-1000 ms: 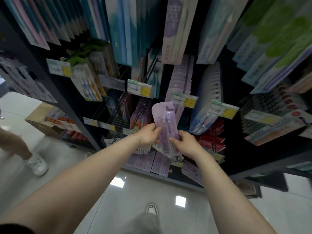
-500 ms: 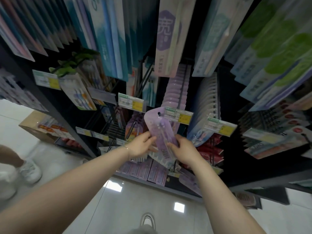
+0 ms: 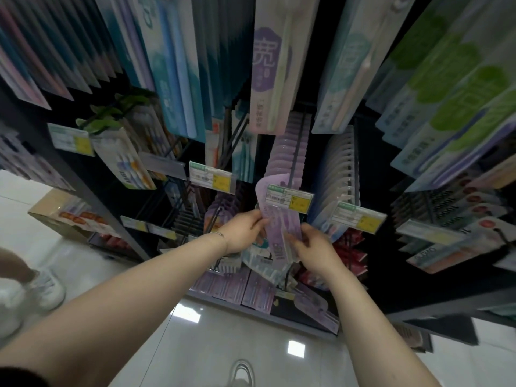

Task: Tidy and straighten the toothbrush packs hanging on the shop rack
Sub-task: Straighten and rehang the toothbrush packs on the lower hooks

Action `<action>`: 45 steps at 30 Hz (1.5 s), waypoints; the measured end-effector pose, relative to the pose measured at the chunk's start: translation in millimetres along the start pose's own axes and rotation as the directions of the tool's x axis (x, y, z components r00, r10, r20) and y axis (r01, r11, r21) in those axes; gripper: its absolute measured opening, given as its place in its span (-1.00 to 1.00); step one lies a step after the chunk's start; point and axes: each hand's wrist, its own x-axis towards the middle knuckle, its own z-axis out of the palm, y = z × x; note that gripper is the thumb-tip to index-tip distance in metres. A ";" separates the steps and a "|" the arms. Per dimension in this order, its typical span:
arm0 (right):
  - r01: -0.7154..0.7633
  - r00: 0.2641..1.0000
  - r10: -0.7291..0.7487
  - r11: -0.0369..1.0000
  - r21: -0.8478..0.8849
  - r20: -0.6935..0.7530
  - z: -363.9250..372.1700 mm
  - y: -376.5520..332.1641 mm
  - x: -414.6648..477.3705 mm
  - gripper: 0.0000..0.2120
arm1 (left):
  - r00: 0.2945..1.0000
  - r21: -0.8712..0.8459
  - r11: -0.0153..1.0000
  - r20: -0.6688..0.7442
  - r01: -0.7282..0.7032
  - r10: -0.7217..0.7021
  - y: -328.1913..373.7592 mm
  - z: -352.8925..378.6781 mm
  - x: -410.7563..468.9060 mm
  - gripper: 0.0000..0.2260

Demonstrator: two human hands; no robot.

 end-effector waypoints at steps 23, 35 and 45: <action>-0.233 0.951 0.270 0.947 -0.223 0.152 -2.5 -11.7 2.4 -0.40 | 0.985 0.431 0.891 0.023 0.147 -0.174 2.6 -22.4 0.3 -0.70; 0.068 0.949 0.060 0.918 -0.391 0.308 -48.0 -85.6 -30.4 -0.68 | 0.982 0.528 0.849 0.169 -0.015 -0.088 42.5 -64.4 -53.3 -0.80; 0.115 0.956 -0.015 0.938 -0.328 0.293 1.6 -143.7 -45.9 -0.80 | 0.998 0.514 0.858 0.061 -0.007 -0.029 -2.0 -117.5 -103.3 -0.78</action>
